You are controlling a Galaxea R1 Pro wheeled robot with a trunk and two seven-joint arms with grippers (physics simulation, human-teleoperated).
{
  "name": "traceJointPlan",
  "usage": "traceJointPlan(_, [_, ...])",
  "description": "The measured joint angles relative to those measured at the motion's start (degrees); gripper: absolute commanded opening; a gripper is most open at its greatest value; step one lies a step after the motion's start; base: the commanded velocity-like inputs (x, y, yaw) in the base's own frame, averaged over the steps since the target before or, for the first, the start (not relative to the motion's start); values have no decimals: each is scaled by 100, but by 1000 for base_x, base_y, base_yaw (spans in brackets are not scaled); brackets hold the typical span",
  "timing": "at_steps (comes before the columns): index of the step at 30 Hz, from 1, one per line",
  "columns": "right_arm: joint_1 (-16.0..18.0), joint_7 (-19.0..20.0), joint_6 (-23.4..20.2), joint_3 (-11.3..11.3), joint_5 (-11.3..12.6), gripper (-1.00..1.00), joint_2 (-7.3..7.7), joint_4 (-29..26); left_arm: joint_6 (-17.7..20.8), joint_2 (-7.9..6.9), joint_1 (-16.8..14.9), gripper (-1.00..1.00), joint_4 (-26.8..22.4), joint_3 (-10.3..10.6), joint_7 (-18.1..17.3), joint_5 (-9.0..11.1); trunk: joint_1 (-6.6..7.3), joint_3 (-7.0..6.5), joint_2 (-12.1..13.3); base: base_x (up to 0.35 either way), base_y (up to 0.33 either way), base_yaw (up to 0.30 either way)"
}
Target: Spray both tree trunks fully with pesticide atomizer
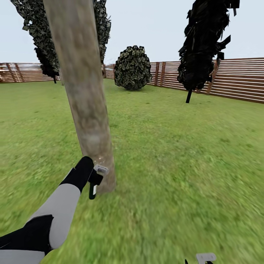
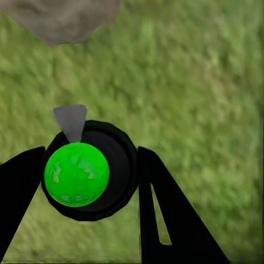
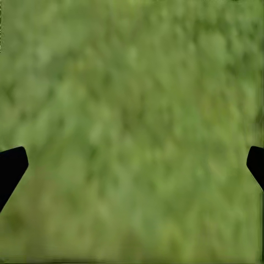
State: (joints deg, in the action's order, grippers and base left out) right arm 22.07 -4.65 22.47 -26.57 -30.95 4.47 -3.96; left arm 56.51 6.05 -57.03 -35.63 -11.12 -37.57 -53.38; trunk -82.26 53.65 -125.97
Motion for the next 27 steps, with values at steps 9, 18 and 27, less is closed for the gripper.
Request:
traceJointPlan(9, [0,2,0,-1,0,100,0,0,-38,-283,563,-100,86,0,0,47,2,0,0,-70,-61,273])
traceJointPlan(18, [-3,1,1,-1,0,100,8,-1,-71,-269,671,-100,45,9,19,53,4,0,0,79,-75,48])
traceJointPlan(27, [-2,-6,1,-9,8,100,9,-16,-71,-263,663,-100,12,-1,20,55,3,0,0,124,-242,0])
